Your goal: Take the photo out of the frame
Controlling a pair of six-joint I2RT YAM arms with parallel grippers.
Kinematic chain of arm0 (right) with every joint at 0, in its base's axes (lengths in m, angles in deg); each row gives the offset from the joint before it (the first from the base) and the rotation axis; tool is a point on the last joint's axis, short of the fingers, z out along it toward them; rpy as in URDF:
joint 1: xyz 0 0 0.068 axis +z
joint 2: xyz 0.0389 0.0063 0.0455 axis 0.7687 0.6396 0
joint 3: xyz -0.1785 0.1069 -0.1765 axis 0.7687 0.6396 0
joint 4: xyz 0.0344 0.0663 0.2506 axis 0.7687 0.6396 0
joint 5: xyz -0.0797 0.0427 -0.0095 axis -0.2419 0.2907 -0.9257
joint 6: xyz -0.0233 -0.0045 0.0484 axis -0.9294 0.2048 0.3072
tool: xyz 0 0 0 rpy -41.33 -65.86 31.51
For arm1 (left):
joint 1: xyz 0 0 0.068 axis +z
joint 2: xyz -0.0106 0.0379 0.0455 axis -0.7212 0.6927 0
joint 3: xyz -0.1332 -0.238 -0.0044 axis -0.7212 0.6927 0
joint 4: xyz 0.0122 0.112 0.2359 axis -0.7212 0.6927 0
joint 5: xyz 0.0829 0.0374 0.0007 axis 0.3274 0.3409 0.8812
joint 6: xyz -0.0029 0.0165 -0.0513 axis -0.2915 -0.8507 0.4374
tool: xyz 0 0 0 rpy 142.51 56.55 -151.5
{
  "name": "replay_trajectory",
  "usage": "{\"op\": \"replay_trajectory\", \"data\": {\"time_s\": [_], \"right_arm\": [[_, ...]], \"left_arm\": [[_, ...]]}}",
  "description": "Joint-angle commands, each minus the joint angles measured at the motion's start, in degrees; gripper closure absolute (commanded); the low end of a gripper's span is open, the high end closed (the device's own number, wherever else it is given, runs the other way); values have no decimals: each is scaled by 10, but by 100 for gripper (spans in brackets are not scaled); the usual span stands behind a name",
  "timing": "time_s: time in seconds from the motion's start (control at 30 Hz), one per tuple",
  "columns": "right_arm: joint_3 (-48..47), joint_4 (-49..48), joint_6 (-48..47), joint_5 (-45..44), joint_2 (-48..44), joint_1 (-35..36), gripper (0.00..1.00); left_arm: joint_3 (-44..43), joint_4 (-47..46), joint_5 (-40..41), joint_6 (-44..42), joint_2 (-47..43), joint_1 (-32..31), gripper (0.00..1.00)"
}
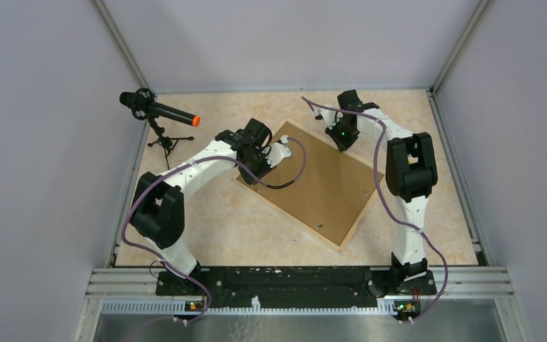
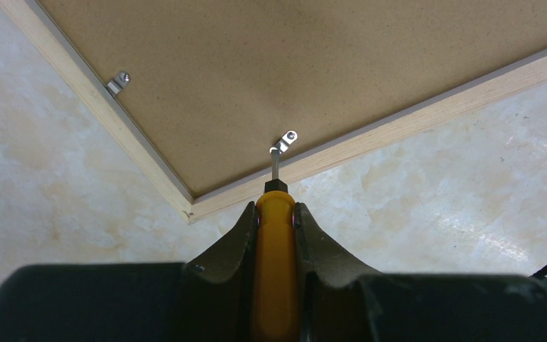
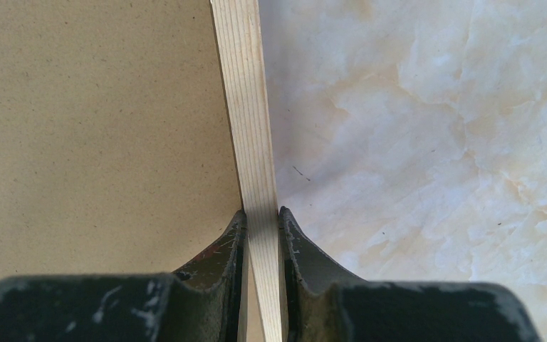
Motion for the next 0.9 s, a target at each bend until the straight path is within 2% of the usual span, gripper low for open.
{"op": "replay_trajectory", "data": {"time_s": [0.0, 0.27, 0.87], "right_arm": [[28, 34, 19, -10, -3, -8, 93], [34, 32, 18, -11, -5, -9, 93], [34, 33, 20, -11, -4, -8, 93]], "left_arm": [[-3, -27, -13, 12, 3, 1, 100], [1, -34, -12, 12, 3, 1, 100], [2, 12, -17, 7, -24, 1, 100]]}}
